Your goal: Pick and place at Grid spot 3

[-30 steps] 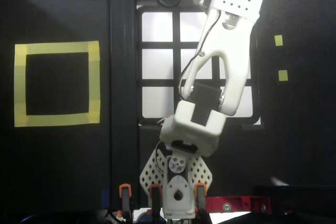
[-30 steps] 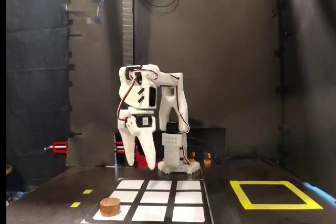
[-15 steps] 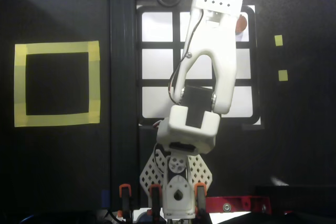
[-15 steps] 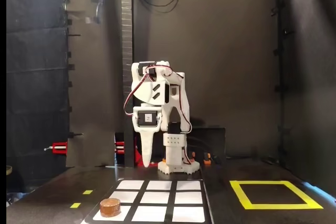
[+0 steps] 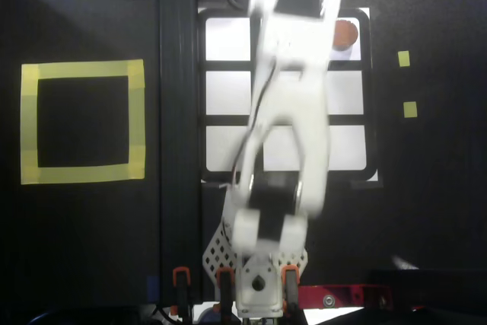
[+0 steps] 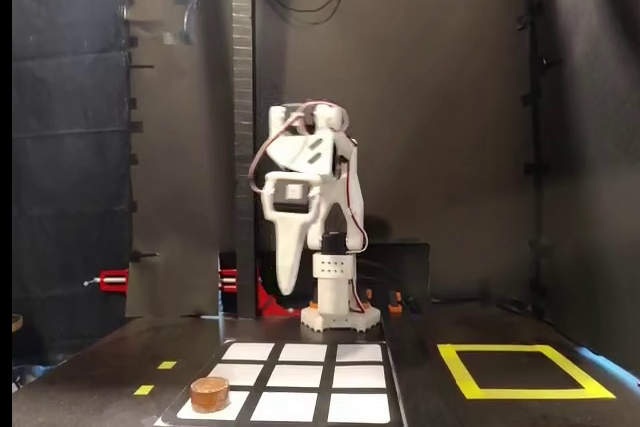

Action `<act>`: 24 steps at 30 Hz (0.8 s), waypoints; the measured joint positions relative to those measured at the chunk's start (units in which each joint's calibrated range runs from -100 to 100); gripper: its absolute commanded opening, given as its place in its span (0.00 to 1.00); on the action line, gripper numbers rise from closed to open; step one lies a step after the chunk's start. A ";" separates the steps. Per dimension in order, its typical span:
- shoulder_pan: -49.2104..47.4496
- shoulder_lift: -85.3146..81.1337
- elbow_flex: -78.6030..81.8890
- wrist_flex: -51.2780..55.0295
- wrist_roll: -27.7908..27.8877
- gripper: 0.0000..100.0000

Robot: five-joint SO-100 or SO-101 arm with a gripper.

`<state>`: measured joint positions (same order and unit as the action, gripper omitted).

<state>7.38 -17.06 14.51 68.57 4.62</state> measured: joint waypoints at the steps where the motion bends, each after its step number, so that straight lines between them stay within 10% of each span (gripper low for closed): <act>1: -0.82 -4.61 5.57 -2.79 -0.39 0.00; 13: -7.22 -57.79 63.96 -22.65 -1.81 0.00; 24: -9.52 -78.85 84.76 -26.59 -2.05 0.00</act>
<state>-2.13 -95.91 99.27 41.98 2.56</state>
